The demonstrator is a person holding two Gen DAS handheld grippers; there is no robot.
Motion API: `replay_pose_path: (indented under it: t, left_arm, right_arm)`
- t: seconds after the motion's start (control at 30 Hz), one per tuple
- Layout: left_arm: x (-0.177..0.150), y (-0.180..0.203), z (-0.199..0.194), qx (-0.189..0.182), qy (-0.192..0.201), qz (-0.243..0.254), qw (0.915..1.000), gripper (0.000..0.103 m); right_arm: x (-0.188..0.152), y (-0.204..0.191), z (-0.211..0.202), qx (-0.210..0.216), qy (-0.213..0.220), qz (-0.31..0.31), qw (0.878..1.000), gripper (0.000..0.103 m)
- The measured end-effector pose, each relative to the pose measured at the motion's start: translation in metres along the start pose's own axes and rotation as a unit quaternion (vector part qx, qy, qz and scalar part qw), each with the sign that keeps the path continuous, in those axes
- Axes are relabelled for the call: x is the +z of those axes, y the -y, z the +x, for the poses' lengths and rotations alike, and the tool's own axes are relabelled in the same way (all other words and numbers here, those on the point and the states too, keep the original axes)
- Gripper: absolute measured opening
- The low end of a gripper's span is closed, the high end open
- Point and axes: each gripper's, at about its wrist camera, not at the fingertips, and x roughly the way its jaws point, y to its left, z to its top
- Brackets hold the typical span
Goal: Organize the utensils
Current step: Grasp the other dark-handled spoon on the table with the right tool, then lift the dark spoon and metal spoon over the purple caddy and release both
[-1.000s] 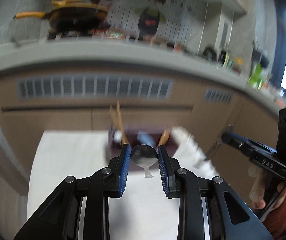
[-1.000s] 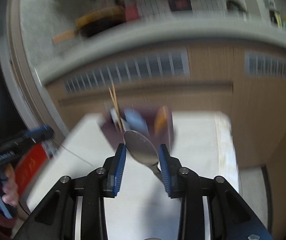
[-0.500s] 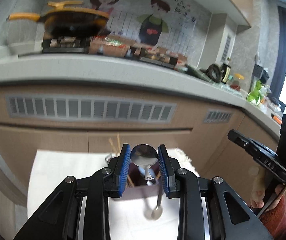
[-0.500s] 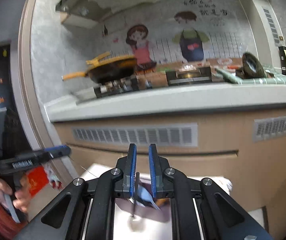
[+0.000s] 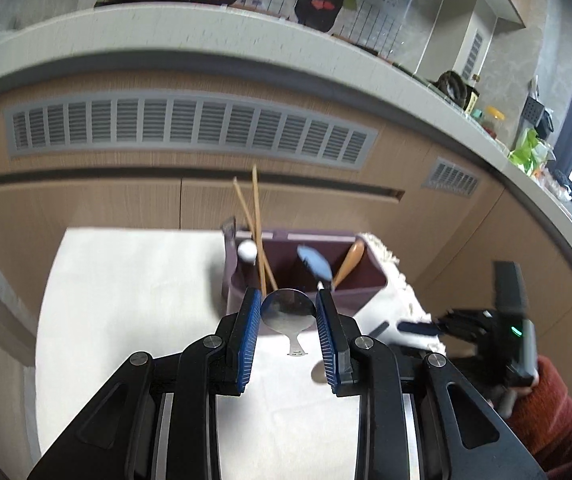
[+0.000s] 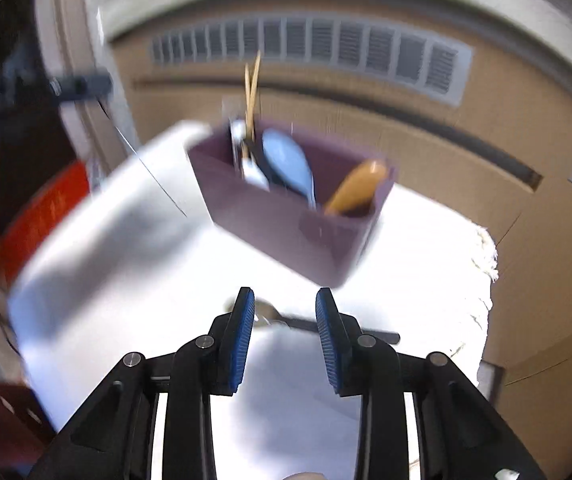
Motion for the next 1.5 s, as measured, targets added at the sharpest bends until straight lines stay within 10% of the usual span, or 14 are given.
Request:
replay_pose_path:
  t: [0.27,0.53,0.63,1.1,1.3,1.5]
  left_arm:
    - [-0.024,-0.015,0.012,0.006,-0.027,-0.031,0.9991,0.029]
    - [-0.031,-0.031,0.018,0.003,-0.035,-0.051,0.9981,0.029]
    - [-0.031,-0.031,0.021,-0.002,-0.04,-0.052,0.9979,0.029]
    - [-0.037,-0.04,-0.007,0.02,-0.035,-0.05,0.998,0.029]
    - [-0.04,-0.033,-0.008,0.028,-0.047,-0.027,0.9981,0.029]
    - [-0.039,-0.015,-0.003,0.023,-0.055,0.003,0.9982,0.029]
  right_arm:
    - [-0.007,0.094,0.075,-0.093,-0.054,0.129,0.986,0.015]
    - [-0.055,0.045,0.053,0.031,-0.109,0.106,0.988,0.021]
    - [-0.069,0.01,0.038,0.128,-0.118,0.074,0.982,0.029]
    - [-0.03,-0.094,0.075,0.091,-0.072,-0.204,0.972,0.034]
    - [-0.015,-0.074,0.07,0.086,-0.077,-0.13,0.985,0.032]
    - [0.003,-0.022,0.0,0.091,0.017,0.01,0.996,0.03]
